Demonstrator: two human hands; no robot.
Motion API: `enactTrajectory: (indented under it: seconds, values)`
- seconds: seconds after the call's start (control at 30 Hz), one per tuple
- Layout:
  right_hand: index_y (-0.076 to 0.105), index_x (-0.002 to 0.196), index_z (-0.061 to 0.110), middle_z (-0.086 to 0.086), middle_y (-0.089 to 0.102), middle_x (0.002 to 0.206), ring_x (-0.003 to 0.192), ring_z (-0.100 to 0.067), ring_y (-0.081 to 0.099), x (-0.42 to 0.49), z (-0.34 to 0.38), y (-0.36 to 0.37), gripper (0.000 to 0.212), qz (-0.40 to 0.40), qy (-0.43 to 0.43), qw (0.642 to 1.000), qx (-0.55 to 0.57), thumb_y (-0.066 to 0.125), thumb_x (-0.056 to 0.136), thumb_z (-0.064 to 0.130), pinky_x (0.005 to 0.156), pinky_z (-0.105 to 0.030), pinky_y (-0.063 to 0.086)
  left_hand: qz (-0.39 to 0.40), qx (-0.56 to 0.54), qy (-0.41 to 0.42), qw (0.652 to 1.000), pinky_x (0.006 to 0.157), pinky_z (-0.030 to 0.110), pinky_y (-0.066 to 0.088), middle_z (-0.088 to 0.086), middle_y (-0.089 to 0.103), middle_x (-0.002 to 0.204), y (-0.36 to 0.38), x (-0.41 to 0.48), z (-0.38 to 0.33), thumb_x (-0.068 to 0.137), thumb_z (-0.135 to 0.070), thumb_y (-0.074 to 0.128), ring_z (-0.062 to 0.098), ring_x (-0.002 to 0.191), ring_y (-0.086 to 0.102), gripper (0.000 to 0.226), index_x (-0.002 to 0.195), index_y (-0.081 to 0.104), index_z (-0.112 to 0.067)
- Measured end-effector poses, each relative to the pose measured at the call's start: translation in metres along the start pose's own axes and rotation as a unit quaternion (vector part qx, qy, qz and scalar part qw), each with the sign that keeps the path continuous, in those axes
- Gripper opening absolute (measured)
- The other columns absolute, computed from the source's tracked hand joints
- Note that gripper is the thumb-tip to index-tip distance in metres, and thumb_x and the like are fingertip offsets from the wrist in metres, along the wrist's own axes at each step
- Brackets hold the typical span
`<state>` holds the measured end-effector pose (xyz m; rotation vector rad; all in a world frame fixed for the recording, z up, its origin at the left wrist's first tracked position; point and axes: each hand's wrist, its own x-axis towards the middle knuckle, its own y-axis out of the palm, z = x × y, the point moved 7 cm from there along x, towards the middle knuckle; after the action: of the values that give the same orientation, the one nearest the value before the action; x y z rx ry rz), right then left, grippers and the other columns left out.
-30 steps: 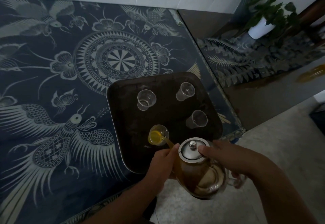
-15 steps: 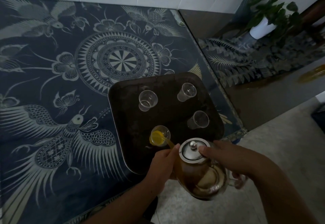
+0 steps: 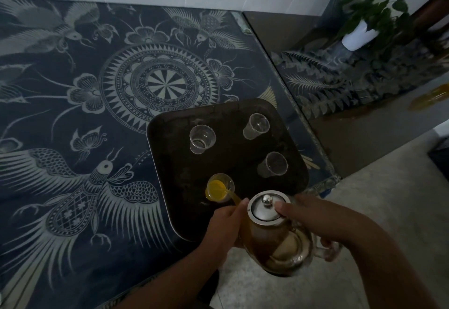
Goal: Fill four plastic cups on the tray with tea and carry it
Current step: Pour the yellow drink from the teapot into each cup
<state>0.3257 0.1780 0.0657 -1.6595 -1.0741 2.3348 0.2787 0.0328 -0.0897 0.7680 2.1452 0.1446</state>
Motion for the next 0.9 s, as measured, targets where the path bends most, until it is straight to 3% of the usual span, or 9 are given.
enactTrajectory:
  seconds: [0.13, 0.27, 0.37, 0.5, 0.57, 0.67, 0.7, 0.83, 0.9]
  values:
    - [0.062, 0.118, 0.032, 0.01, 0.068, 0.111, 0.097, -0.008, 0.065, -0.001, 0.002, 0.001, 0.048, 0.006, -0.009, 1.0, 0.015, 0.053, 0.088, 0.069, 0.07, -0.029, 0.055, -0.005, 0.006, 0.008, 1.0, 0.085, 0.048, 0.065, 0.02, 0.079, 0.1, -0.002, 0.003, 0.001, 0.099, -0.053, 0.06, 0.034, 0.097, 0.077, 0.051, 0.098, 0.079, -0.005]
    - [0.059, 0.116, 0.033, 0.012, 0.064, 0.107, 0.096, -0.008, 0.063, 0.0, 0.001, 0.002, 0.046, 0.007, -0.005, 1.0, 0.012, 0.052, 0.089, 0.069, 0.072, -0.029, 0.055, -0.008, 0.003, 0.006, 1.0, 0.071, 0.038, 0.063, 0.022, 0.078, 0.099, -0.003, 0.006, 0.002, 0.1, -0.048, 0.06, 0.032, 0.091, 0.078, 0.048, 0.098, 0.079, -0.005]
    - [0.053, 0.101, 0.034, 0.017, 0.056, 0.096, 0.085, -0.004, 0.059, -0.001, 0.001, 0.003, 0.031, 0.006, 0.001, 1.0, 0.015, 0.05, 0.093, 0.064, 0.062, -0.025, 0.049, -0.012, 0.013, 0.01, 1.0, 0.077, 0.044, 0.065, 0.026, 0.076, 0.1, -0.004, 0.008, 0.003, 0.1, -0.049, 0.061, 0.038, 0.095, 0.077, 0.051, 0.098, 0.077, -0.001]
    - [0.052, 0.093, 0.037, 0.017, 0.058, 0.096, 0.08, 0.003, 0.053, -0.001, 0.003, 0.004, 0.022, 0.016, -0.005, 0.999, 0.035, 0.051, 0.096, 0.059, 0.062, -0.019, 0.043, -0.013, 0.022, 0.016, 1.0, 0.083, 0.049, 0.065, 0.028, 0.075, 0.1, -0.006, 0.011, 0.004, 0.099, -0.05, 0.061, 0.037, 0.092, 0.077, 0.054, 0.1, 0.075, 0.002]
    - [0.056, 0.097, 0.037, 0.015, 0.062, 0.103, 0.083, 0.003, 0.055, -0.001, 0.002, 0.005, 0.023, 0.02, -0.007, 0.999, 0.039, 0.05, 0.095, 0.059, 0.063, -0.019, 0.043, -0.012, 0.028, 0.017, 0.999, 0.082, 0.048, 0.065, 0.028, 0.075, 0.1, -0.006, 0.013, 0.005, 0.1, -0.049, 0.06, 0.039, 0.094, 0.076, 0.054, 0.1, 0.075, 0.003]
    - [0.056, 0.125, 0.032, 0.008, 0.061, 0.116, 0.095, -0.005, 0.059, 0.003, -0.002, 0.007, 0.051, 0.016, 0.004, 0.999, 0.031, 0.049, 0.09, 0.069, 0.068, -0.027, 0.047, -0.016, 0.035, 0.02, 0.999, 0.087, 0.051, 0.064, 0.026, 0.076, 0.099, -0.007, 0.012, 0.003, 0.094, -0.057, 0.063, 0.04, 0.095, 0.075, 0.059, 0.098, 0.076, 0.001]
    - [0.054, 0.126, 0.032, 0.009, 0.06, 0.115, 0.094, -0.006, 0.059, 0.003, -0.003, 0.007, 0.052, 0.015, 0.009, 0.999, 0.029, 0.048, 0.091, 0.069, 0.067, -0.028, 0.05, -0.019, 0.039, 0.021, 0.999, 0.089, 0.053, 0.062, 0.026, 0.076, 0.099, -0.007, 0.012, 0.003, 0.09, -0.062, 0.064, 0.041, 0.096, 0.074, 0.064, 0.098, 0.076, 0.001]
    - [0.052, 0.102, 0.039, 0.021, 0.055, 0.096, 0.085, -0.001, 0.059, -0.001, 0.001, 0.01, 0.023, 0.029, -0.007, 0.999, 0.037, 0.046, 0.096, 0.061, 0.063, -0.025, 0.053, -0.033, 0.058, 0.02, 0.998, 0.09, 0.052, 0.06, 0.027, 0.074, 0.1, -0.01, 0.013, 0.004, 0.096, -0.053, 0.063, 0.041, 0.099, 0.072, 0.057, 0.101, 0.075, 0.003]
    - [0.053, 0.106, 0.04, 0.022, 0.055, 0.097, 0.087, 0.0, 0.057, -0.001, -0.001, 0.01, 0.025, 0.03, -0.007, 0.998, 0.051, 0.047, 0.095, 0.062, 0.063, -0.025, 0.052, -0.032, 0.068, 0.024, 0.997, 0.09, 0.051, 0.06, 0.024, 0.076, 0.098, -0.011, 0.014, 0.004, 0.097, -0.052, 0.062, 0.039, 0.097, 0.073, 0.054, 0.099, 0.076, 0.0]
